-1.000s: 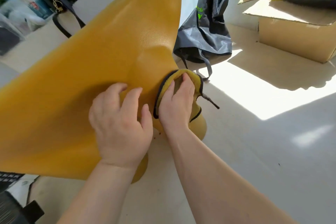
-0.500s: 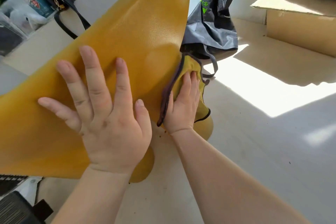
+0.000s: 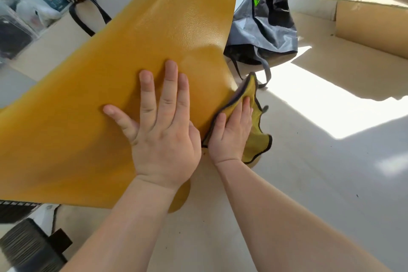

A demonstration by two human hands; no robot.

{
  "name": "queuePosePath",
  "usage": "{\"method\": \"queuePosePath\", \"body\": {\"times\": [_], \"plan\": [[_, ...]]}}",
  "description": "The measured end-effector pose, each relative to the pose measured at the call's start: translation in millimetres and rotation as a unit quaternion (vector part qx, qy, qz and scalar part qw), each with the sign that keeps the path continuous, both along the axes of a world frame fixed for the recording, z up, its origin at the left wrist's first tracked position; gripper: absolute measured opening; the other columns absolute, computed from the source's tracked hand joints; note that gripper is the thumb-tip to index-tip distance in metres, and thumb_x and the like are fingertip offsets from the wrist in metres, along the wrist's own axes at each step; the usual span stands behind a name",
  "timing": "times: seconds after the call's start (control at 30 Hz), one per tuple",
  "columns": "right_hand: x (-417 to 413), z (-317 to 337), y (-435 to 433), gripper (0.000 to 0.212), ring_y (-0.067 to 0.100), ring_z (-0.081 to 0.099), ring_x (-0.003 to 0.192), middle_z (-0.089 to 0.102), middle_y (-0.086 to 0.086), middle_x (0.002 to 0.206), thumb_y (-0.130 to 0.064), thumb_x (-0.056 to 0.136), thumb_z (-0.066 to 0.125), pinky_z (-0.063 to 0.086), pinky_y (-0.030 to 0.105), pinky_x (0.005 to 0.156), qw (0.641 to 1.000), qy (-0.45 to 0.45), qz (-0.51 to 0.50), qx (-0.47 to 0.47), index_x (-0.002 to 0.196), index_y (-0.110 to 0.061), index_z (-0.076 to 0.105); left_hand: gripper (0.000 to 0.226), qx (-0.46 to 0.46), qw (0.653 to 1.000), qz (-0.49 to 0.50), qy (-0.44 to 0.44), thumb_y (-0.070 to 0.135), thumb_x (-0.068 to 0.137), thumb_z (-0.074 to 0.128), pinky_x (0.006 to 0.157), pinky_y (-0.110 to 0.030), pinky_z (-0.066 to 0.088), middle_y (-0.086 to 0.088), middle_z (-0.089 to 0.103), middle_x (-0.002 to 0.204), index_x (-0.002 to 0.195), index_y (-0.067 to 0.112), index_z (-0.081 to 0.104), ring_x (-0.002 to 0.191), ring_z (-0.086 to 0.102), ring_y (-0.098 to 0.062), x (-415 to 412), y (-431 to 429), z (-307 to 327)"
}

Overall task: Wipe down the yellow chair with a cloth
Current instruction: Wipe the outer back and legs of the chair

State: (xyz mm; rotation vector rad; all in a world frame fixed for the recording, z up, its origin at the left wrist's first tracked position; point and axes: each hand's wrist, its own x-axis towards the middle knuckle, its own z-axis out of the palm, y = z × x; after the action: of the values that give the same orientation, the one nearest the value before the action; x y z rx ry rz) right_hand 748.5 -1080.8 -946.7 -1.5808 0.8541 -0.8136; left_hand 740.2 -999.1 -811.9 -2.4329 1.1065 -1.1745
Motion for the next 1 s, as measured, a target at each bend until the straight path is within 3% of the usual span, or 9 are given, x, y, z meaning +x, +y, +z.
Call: {"method": "queuePosePath", "body": {"times": [0.1, 0.23, 0.4, 0.5, 0.57, 0.63, 0.73, 0.87, 1.0], "plan": [[-7, -16, 0, 0.09, 0.027, 0.001, 0.157, 0.006, 0.006, 0.17, -0.074, 0.087, 0.004, 0.007, 0.057, 0.124, 0.994, 0.053, 0.019, 0.098, 0.162, -0.026, 0.007, 0.065, 0.045, 0.999, -0.014, 0.004, 0.027, 0.101, 0.039, 0.11, -0.061, -0.025, -0.005, 0.004, 0.17, 0.162, 0.02, 0.02, 0.153, 0.0, -0.036, -1, -1, -2], [-2, 26, 15, 0.078, 0.027, -0.009, 0.157, -0.002, 0.004, 0.17, -0.069, 0.09, 0.024, -0.008, 0.049, 0.125, 1.0, -0.015, 0.025, 0.0, 0.157, -0.039, -0.003, 0.06, 0.042, 0.999, -0.024, 0.025, 0.035, 0.104, 0.034, 0.111, -0.059, -0.024, -0.005, 0.007, 0.17, 0.161, 0.018, 0.025, 0.154, 0.002, -0.035, 1, -4, -8], [6, -3, 15, 0.078, 0.032, 0.002, 0.156, 0.014, 0.006, 0.169, -0.07, 0.089, 0.03, -0.002, 0.049, 0.124, 0.998, -0.029, -0.025, 0.041, 0.156, -0.033, 0.017, 0.067, 0.069, 0.996, -0.03, 0.053, 0.039, 0.102, 0.039, 0.112, -0.059, -0.024, -0.005, 0.004, 0.17, 0.162, 0.016, 0.021, 0.156, -0.011, -0.031, 0, -7, -17], [0, -62, 5, 0.077, 0.03, -0.001, 0.157, 0.006, 0.005, 0.171, -0.065, 0.097, 0.015, -0.001, 0.046, 0.124, 0.975, 0.059, -0.026, 0.214, 0.162, -0.023, 0.017, 0.072, 0.081, 0.995, -0.017, 0.054, 0.038, 0.098, 0.041, 0.112, -0.058, -0.025, -0.005, -0.001, 0.17, 0.162, 0.016, 0.016, 0.153, -0.022, -0.027, 0, -6, -17], [-2, -89, -10, 0.069, 0.028, -0.002, 0.157, -0.004, 0.002, 0.171, -0.065, 0.102, 0.011, -0.001, 0.051, 0.124, 0.914, 0.114, -0.001, 0.389, 0.162, -0.032, 0.005, 0.073, 0.083, 0.995, -0.016, 0.056, 0.034, 0.096, 0.043, 0.112, -0.057, -0.024, -0.003, -0.001, 0.169, 0.162, 0.017, 0.017, 0.155, -0.015, -0.031, 1, -5, -16], [-2, -94, -20, 0.071, 0.028, 0.0, 0.157, -0.008, 0.0, 0.171, -0.071, 0.098, 0.006, 0.003, 0.058, 0.124, 0.877, 0.144, 0.016, 0.459, 0.161, -0.038, -0.003, 0.074, 0.083, 0.995, -0.016, 0.057, 0.03, 0.094, 0.044, 0.113, -0.057, -0.023, -0.002, 0.001, 0.169, 0.162, 0.018, 0.018, 0.153, -0.006, -0.033, 1, -5, -16], [-1, -70, -12, 0.07, 0.03, -0.003, 0.157, -0.008, 0.005, 0.171, -0.065, 0.102, 0.007, -0.001, 0.054, 0.125, 0.907, 0.129, 0.011, 0.4, 0.162, -0.03, -0.002, 0.073, 0.084, 0.995, -0.015, 0.054, 0.028, 0.094, 0.044, 0.114, -0.056, -0.022, -0.003, 0.005, 0.17, 0.162, 0.018, 0.019, 0.154, 0.0, -0.036, 0, -5, -14], [-2, -9, 18, 0.072, 0.024, -0.013, 0.156, -0.01, 0.005, 0.17, -0.057, 0.099, 0.016, -0.012, 0.039, 0.124, 0.982, 0.022, 0.011, 0.186, 0.16, -0.024, -0.004, 0.069, 0.073, 0.994, -0.024, 0.082, 0.03, 0.096, 0.04, 0.118, -0.057, -0.016, -0.004, 0.008, 0.17, 0.161, 0.018, 0.023, 0.157, -0.003, -0.03, -4, -2, -9], [11, 44, 27, 0.067, 0.033, 0.0, 0.156, 0.006, 0.01, 0.169, -0.051, 0.098, 0.03, -0.001, 0.046, 0.126, 0.997, -0.07, -0.026, -0.008, 0.157, -0.031, 0.003, 0.061, 0.021, 0.992, -0.075, 0.103, 0.031, 0.098, 0.037, 0.123, -0.055, 0.004, -0.012, 0.026, 0.165, 0.155, 0.01, 0.039, 0.155, 0.018, -0.031, -9, 11, 1]]}}
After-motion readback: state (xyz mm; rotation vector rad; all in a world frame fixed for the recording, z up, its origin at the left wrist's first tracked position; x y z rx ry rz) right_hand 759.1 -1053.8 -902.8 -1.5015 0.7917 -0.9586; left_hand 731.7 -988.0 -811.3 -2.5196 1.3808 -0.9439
